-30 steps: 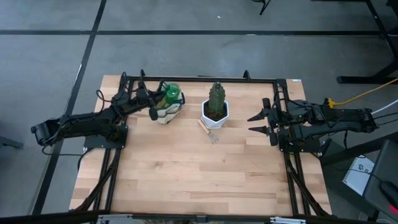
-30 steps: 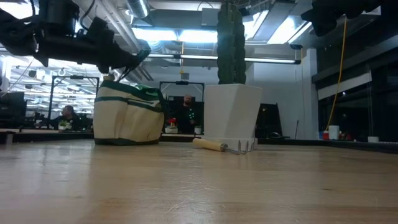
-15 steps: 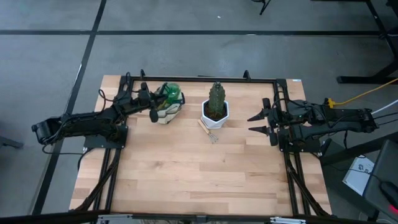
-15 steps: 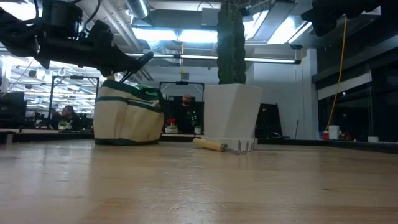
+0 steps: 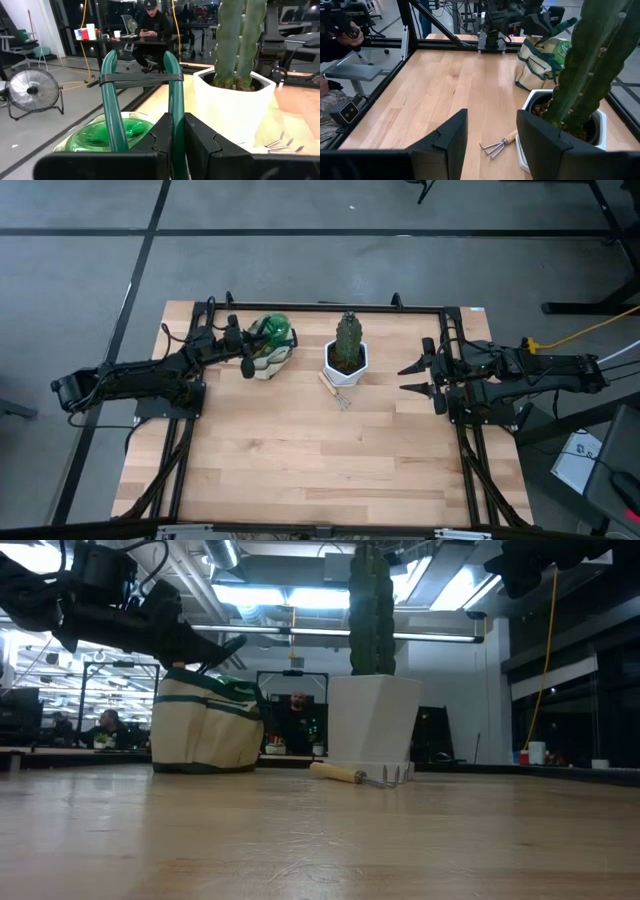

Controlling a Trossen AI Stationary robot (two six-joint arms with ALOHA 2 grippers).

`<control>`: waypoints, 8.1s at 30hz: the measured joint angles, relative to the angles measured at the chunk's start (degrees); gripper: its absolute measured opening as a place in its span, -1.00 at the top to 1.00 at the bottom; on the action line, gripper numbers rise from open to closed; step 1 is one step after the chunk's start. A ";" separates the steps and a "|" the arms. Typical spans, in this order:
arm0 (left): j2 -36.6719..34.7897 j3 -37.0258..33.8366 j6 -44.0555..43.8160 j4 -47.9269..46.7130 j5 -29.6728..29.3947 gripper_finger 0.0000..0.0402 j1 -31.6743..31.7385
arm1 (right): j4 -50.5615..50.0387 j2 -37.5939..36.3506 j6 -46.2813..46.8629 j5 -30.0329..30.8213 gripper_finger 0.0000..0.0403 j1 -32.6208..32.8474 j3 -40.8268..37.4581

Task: Pick & Place Garden tools in Gardening bag
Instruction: Put the green shear scissors into the brown gardening bag

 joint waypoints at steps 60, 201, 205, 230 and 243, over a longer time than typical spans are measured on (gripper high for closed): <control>0.00 0.04 5.70 -4.43 -0.14 0.78 2.05 | 0.00 -0.01 0.00 0.02 0.15 0.00 0.00; 51.01 42.18 33.69 -46.55 -38.61 0.85 -37.46 | 0.00 -0.01 0.02 -0.02 0.15 0.01 0.00; 47.65 42.16 31.65 -48.31 -37.26 0.85 -37.44 | 0.02 -0.01 0.01 0.01 0.15 -0.01 0.00; 4.59 41.81 21.45 -55.58 -21.08 0.84 -32.80 | 0.00 0.00 0.02 0.02 0.15 -0.01 0.00; -1.59 41.81 22.38 -48.71 -14.33 0.84 -32.57 | 0.00 0.01 0.02 0.02 0.15 -0.01 0.00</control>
